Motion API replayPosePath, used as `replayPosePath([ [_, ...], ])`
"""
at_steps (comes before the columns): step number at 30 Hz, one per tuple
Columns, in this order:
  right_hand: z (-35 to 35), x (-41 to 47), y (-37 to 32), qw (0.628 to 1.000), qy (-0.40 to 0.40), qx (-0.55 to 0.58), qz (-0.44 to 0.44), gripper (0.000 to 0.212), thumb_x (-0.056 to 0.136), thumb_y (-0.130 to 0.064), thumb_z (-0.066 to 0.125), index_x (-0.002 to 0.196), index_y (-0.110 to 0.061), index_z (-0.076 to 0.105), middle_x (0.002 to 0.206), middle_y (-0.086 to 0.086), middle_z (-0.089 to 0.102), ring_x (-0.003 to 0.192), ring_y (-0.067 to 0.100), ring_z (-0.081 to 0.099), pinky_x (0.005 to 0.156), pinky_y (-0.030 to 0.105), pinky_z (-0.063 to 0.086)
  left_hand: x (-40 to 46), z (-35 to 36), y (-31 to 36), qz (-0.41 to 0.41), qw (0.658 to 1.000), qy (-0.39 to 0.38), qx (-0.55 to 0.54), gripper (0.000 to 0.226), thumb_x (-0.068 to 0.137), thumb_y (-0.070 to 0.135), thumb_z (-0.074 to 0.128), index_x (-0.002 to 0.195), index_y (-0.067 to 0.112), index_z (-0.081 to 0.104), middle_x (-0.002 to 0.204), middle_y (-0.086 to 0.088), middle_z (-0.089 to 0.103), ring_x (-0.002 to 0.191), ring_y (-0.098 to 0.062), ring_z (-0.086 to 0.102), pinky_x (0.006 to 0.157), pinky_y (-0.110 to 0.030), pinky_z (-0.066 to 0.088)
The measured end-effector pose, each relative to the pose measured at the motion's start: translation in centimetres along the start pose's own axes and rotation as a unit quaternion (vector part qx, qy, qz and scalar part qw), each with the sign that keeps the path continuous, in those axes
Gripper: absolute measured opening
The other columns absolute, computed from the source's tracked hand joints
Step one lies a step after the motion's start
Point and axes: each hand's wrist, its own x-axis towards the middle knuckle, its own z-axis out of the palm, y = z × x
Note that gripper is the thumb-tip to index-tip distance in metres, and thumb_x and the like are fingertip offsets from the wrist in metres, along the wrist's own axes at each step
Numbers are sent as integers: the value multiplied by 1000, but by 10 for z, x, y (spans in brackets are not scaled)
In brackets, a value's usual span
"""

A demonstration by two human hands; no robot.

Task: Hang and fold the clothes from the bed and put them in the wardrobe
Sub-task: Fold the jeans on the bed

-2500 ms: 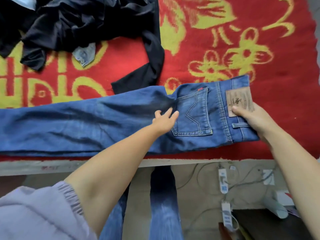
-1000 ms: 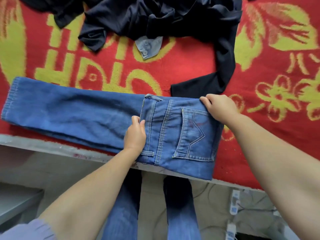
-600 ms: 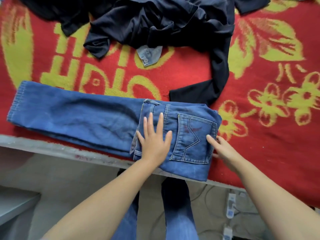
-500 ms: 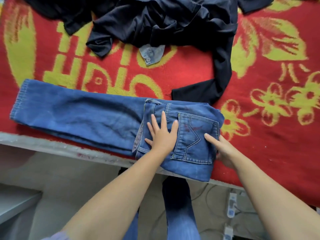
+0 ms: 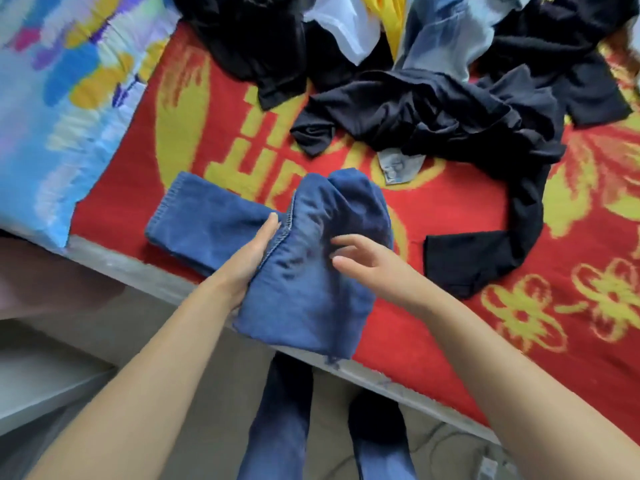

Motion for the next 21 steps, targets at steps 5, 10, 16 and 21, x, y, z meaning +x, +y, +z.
replayPosePath([
  [5, 24, 88, -13, 962, 182, -202, -30, 37, 94, -12, 55, 129, -3, 52, 129, 13, 55, 125, 26, 47, 103, 27, 31, 19, -103, -4, -36, 885, 188, 425, 71, 83, 53, 63, 141, 17, 41, 140, -1, 51, 127, -18, 49, 109, -33, 35],
  [10, 53, 173, -19, 942, 137, -307, 12, 58, 95, -43, 51, 142, -13, 36, 139, 10, 45, 129, 28, 41, 103, 38, 33, 31, -118, -51, -47, 858, 277, 430, 48, 86, 51, 61, 104, 8, 46, 104, -12, 61, 102, -34, 57, 78, -36, 42],
  [16, 61, 231, -12, 890, 170, -420, 42, 51, 93, -63, 38, 99, -16, 57, 90, 8, 63, 84, 32, 57, 59, 34, 32, 20, -119, -62, 50, 825, 367, 427, 51, 80, 62, 58, 81, 17, 35, 57, 11, 44, 56, -19, 43, 47, -25, 25],
  [21, 57, 251, -2, 875, 124, -453, 114, 42, 95, -59, 37, 89, -18, 47, 102, 15, 65, 92, 34, 57, 66, 34, 33, 35, -123, -73, -34, 806, 362, 467, 57, 82, 67, 52, 100, 15, 38, 94, -6, 66, 89, -32, 62, 62, -35, 40],
])
